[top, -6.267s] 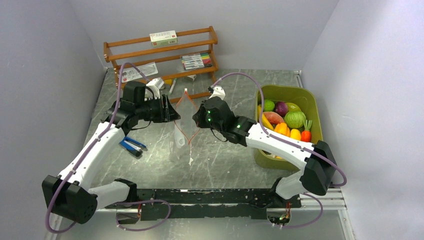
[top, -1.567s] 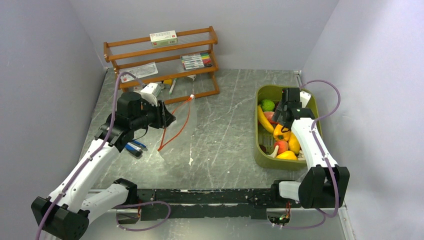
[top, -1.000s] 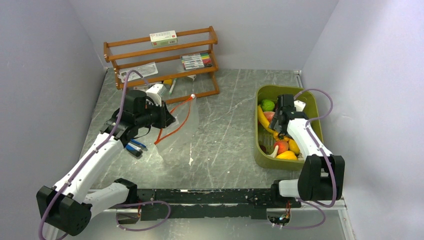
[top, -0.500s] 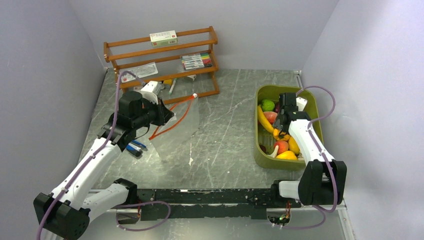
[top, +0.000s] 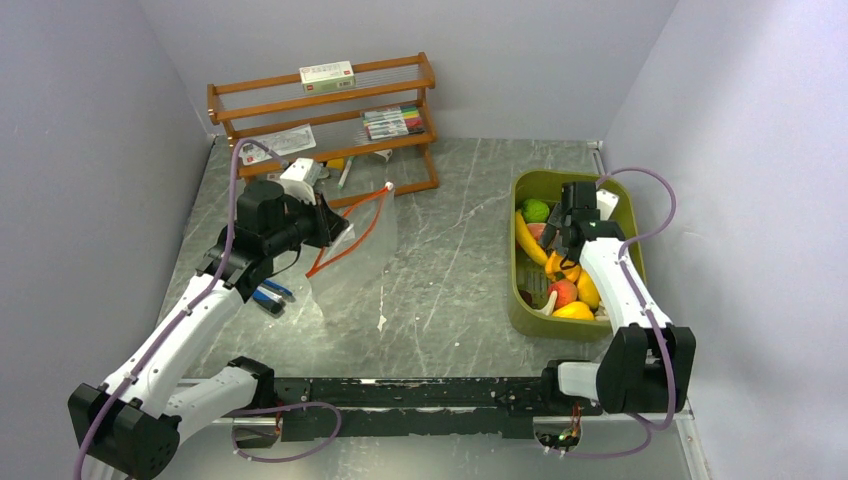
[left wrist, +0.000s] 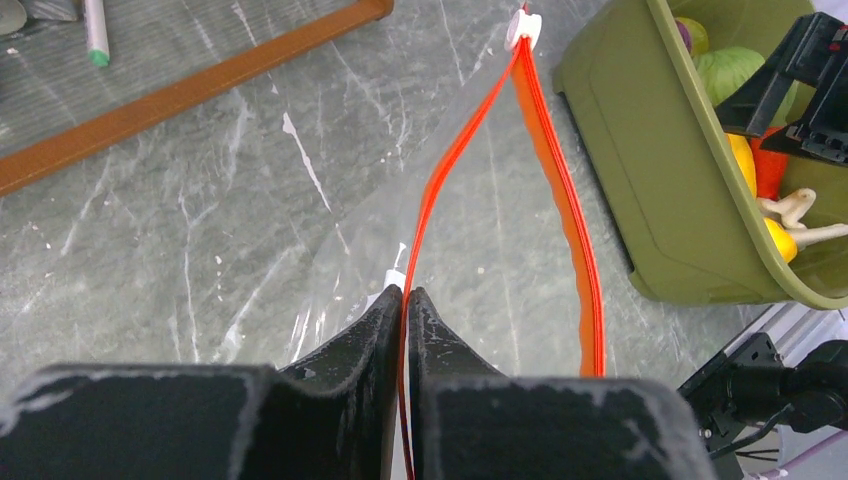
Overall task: Place the food in the zip-top bag and seal the zipper
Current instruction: Pick up the fake vegetable from the bin.
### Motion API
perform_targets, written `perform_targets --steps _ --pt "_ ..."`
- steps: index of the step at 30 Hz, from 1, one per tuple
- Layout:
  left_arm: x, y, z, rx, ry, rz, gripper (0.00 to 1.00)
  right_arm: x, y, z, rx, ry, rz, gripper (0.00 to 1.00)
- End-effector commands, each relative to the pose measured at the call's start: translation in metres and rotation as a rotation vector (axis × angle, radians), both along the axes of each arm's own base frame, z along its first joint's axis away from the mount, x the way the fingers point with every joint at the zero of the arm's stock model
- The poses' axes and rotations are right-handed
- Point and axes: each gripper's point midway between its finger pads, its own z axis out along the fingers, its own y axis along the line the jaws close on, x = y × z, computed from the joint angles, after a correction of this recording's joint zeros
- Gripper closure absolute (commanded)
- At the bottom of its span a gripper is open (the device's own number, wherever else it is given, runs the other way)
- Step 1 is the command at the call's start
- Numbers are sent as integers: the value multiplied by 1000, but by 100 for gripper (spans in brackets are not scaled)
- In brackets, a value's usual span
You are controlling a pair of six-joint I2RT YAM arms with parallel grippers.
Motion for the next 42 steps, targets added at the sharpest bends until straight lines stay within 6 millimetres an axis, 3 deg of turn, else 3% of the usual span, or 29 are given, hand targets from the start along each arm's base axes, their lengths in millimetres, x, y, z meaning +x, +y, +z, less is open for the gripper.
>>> perform_targets --steps 1,6,11,13,14,15,19,22,33,39,42 --pt "-9 -4 -1 -5 33 -32 93 1 -1 -14 39 14 -7 6" --pt "-13 2 -17 76 120 -32 71 -3 -5 -33 63 47 -4 5" --pt "-16 2 -22 83 129 -49 66 0 -1 -46 109 59 19 11" --pt "-21 -3 -23 62 143 -73 73 2 1 -48 118 58 29 15" --pt "-23 -6 -24 45 155 -88 87 4 2 -48 125 53 37 18" --pt "-26 -9 -24 30 161 -99 92 6 3 -46 130 45 45 22" --pt "-27 -12 -20 -25 164 -85 93 12 6 -36 136 4 69 42" --pt "-21 -7 -13 -33 116 -41 93 12 7 -27 135 -20 75 49" --pt "10 -4 18 -77 -32 48 93 13 5 22 98 -88 77 56" --pt "11 -6 13 -62 7 38 93 23 27 85 121 -212 140 57" --pt "7 -8 7 -63 36 27 93 28 55 115 173 -288 213 58"
